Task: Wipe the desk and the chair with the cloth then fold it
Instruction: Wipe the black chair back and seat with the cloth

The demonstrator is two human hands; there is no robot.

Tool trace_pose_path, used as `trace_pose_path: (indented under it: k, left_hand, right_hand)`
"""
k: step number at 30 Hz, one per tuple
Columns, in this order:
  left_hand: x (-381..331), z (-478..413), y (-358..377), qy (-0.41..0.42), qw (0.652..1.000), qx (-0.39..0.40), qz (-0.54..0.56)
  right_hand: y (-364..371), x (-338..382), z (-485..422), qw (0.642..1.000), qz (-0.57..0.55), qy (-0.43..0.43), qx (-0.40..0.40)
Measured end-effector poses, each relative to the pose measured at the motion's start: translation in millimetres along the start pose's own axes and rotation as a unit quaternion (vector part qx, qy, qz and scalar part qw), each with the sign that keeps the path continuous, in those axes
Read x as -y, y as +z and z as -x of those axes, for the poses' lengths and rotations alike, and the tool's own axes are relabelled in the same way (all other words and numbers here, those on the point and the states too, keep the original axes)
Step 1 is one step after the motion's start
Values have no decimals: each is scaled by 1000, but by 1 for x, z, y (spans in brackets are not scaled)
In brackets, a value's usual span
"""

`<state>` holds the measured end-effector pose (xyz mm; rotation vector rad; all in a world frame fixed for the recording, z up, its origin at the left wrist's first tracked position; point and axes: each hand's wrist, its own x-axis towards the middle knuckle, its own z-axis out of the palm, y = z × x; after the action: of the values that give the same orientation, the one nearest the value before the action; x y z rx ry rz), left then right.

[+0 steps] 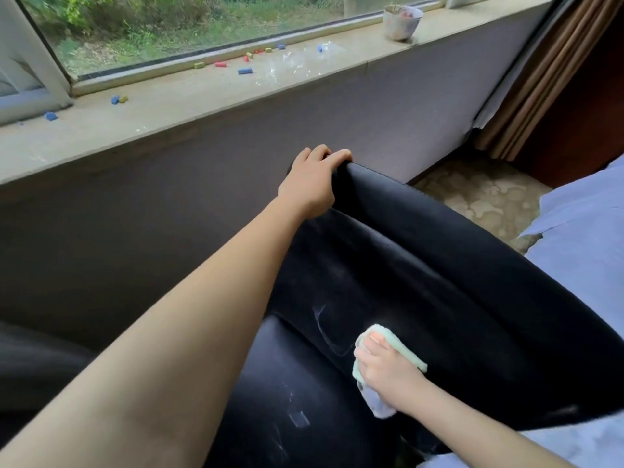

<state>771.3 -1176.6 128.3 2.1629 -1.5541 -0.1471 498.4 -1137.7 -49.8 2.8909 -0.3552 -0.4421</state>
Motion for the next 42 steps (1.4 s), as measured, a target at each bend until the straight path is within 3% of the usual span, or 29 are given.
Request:
trace_pose_path:
  k: [2,6,8,9,12,15,24,26,29,33,38,42]
  left_hand:
    - [1,2,0,3,1000,-7,1]
    - [-2,4,5,0,1000,-25,10]
    - [-2,4,7,-1,999,-32,11]
    - [-2,4,8,-1,999,-34,15]
    - [-3,4,9,5,999,-38,13]
    - [-8,4,7,9,999,-38,9]
    - [-20,9,-3,-76,997,5,-1]
    - [-25,14,-6,-110,994,14,-13]
    - [-26,18,-13,-148,988,24,-41]
    - [-26,19,-26,-179,980,41,-82]
    - [-21,39,-22,-256,963,17,-78]
    - [-16,67,-8,-266,960,-19,-87]
  right_hand:
    - [4,-5,-1,999,-16,-15,24]
    - [-20,-19,-10,987,133,-92,-23]
    - [-49,-30,-26,973,164,-96,-130]
    - [-64,-38,-38,966,153,-85,-190]
    - [-139,-76,-68,960,74,-21,-270]
    - [-176,-112,-74,942,23,-64,-328]
    - [-69,-92,88,966,7,-47,-255]
    - [-40,-78,134,974,25,-38,-221]
    - [-3,-70,170,990,-37,12,-132]
    - [-8,-80,150,987,40,-43,-151]
    - [-9,-101,116,982,51,-86,-163]
    - [-32,-97,82,960,60,-104,-251]
